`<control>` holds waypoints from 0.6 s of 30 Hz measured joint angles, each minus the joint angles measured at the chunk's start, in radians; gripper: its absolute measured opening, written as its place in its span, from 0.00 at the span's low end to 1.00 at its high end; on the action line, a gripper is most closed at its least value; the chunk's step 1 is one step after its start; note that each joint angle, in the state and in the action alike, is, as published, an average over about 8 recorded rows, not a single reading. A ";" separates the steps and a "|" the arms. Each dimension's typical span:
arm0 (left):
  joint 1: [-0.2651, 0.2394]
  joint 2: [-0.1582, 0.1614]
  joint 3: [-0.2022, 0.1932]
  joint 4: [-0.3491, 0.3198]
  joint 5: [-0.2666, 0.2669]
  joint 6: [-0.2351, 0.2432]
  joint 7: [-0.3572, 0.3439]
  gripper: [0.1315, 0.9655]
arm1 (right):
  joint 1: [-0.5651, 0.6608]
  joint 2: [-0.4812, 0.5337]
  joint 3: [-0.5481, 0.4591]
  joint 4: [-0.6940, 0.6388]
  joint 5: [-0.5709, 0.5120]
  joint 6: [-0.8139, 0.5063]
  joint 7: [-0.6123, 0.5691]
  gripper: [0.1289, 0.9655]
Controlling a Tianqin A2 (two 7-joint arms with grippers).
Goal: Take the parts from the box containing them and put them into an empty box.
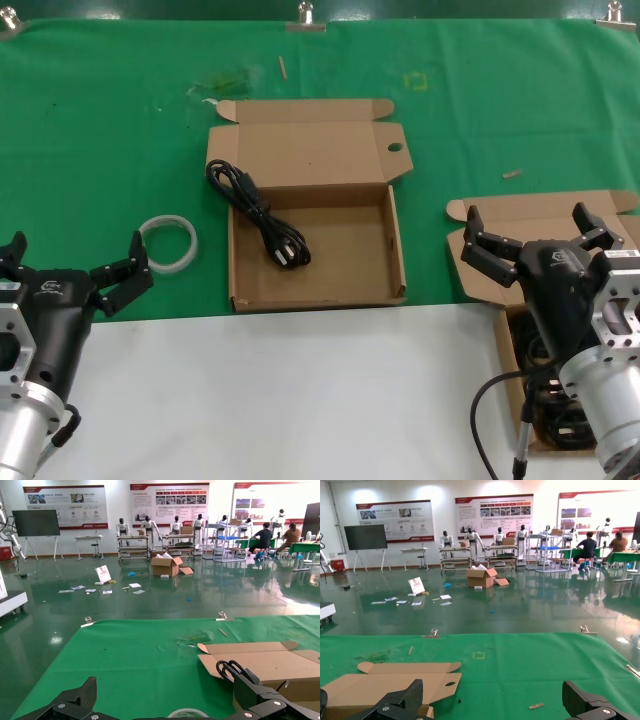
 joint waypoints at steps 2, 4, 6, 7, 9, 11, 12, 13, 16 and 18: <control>0.000 0.000 0.000 0.000 0.000 0.000 0.000 1.00 | 0.000 0.000 0.000 0.000 0.000 0.000 0.000 1.00; 0.000 0.000 0.000 0.000 0.000 0.000 0.000 1.00 | 0.000 0.000 0.000 0.000 0.000 0.000 0.000 1.00; 0.000 0.000 0.000 0.000 0.000 0.000 0.000 1.00 | 0.000 0.000 0.000 0.000 0.000 0.000 0.000 1.00; 0.000 0.000 0.000 0.000 0.000 0.000 0.000 1.00 | 0.000 0.000 0.000 0.000 0.000 0.000 0.000 1.00; 0.000 0.000 0.000 0.000 0.000 0.000 0.000 1.00 | 0.000 0.000 0.000 0.000 0.000 0.000 0.000 1.00; 0.000 0.000 0.000 0.000 0.000 0.000 0.000 1.00 | 0.000 0.000 0.000 0.000 0.000 0.000 0.000 1.00; 0.000 0.000 0.000 0.000 0.000 0.000 0.000 1.00 | 0.000 0.000 0.000 0.000 0.000 0.000 0.000 1.00; 0.000 0.000 0.000 0.000 0.000 0.000 0.000 1.00 | 0.000 0.000 0.000 0.000 0.000 0.000 0.000 1.00; 0.000 0.000 0.000 0.000 0.000 0.000 0.000 1.00 | 0.000 0.000 0.000 0.000 0.000 0.000 0.000 1.00; 0.000 0.000 0.000 0.000 0.000 0.000 0.000 1.00 | 0.000 0.000 0.000 0.000 0.000 0.000 0.000 1.00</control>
